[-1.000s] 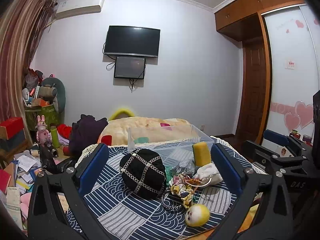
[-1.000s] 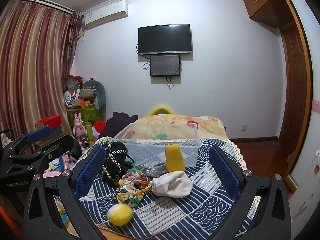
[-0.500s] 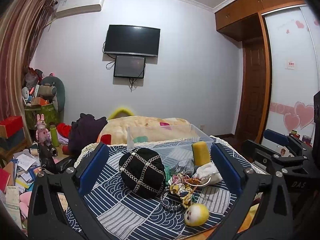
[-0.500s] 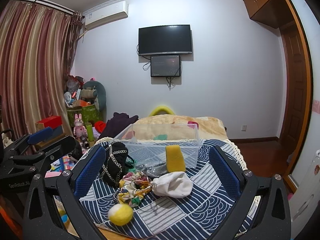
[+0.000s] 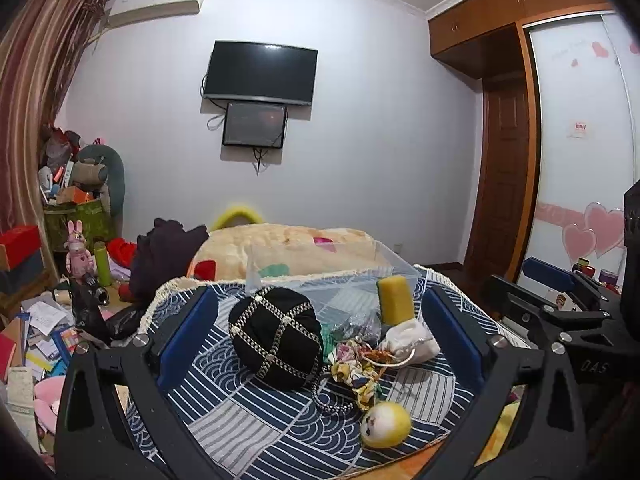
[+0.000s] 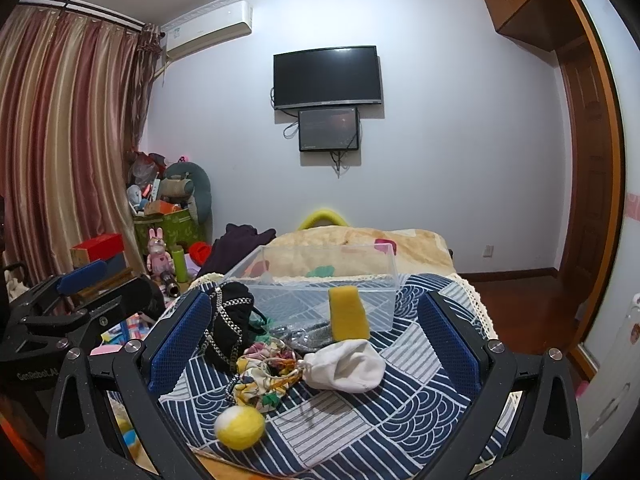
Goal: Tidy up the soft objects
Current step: 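Grasp the white cloth with the right tool while the left tool grasps the yellow-white ball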
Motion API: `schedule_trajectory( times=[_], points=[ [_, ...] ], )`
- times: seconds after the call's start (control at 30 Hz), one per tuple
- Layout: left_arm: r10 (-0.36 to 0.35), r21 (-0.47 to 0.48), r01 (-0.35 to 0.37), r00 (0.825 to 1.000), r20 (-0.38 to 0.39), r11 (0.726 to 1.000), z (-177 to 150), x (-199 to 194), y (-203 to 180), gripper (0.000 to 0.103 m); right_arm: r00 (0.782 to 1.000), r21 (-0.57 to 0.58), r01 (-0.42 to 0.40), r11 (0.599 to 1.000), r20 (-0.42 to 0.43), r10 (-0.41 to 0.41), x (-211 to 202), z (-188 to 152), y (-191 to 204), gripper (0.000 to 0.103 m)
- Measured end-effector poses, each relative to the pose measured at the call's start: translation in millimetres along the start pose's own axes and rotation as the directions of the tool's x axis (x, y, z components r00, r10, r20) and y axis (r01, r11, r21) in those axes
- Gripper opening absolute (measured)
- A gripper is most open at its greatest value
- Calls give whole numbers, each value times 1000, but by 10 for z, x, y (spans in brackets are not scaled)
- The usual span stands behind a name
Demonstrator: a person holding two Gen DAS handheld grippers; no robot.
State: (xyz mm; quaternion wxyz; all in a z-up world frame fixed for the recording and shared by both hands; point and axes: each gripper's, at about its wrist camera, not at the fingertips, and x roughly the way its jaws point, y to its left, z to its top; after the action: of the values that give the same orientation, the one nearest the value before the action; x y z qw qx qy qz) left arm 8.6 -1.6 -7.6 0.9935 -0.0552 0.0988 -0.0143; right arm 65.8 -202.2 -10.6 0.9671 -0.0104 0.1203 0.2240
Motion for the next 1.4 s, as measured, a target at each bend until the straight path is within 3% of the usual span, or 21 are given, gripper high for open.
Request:
schedule_trajectory(
  times=[0.13,0.23,0.3,0.43,0.63,0.77,0.9,0.97,1.17,1.4],
  points=[
    [-8,22,10,998,-59,1000,-87,124,-28,103,999,20,-3,1000,-33,4,33,-52,-63,103],
    [-31,-21,28,989,-145,999,-185,183,-71,94,998,10,19,1000,-55,-18,51,-114,-100,100],
    [-49,-27,44,978,-202,999,-282,262,-104,87,996,6,30,1000,-81,-30,81,-165,-140,96],
    [-83,-40,75,958,-275,996,-502,433,-150,85,991,27,33,999,-131,-29,179,-250,-237,90],
    [-131,-52,120,911,-391,991,-829,646,-198,80,982,55,20,998,-190,-10,305,-378,-327,85],
    [-177,-80,158,870,-461,984,-968,772,-163,67,973,58,24,998,-229,-10,383,-451,-344,85],
    [-254,-117,226,848,-464,967,-988,766,-182,46,967,71,16,997,-254,2,459,-485,-361,85],
    [-282,-121,256,833,-477,959,-1007,777,-202,41,964,77,15,997,-267,6,503,-509,-377,85],
    [-271,-104,252,843,-465,962,-1006,774,-261,37,953,79,17,997,-303,8,652,-563,-408,85],
    [-211,-84,194,902,-377,977,-728,631,-120,36,946,69,12,998,-324,11,837,-561,-397,84]
  ],
)
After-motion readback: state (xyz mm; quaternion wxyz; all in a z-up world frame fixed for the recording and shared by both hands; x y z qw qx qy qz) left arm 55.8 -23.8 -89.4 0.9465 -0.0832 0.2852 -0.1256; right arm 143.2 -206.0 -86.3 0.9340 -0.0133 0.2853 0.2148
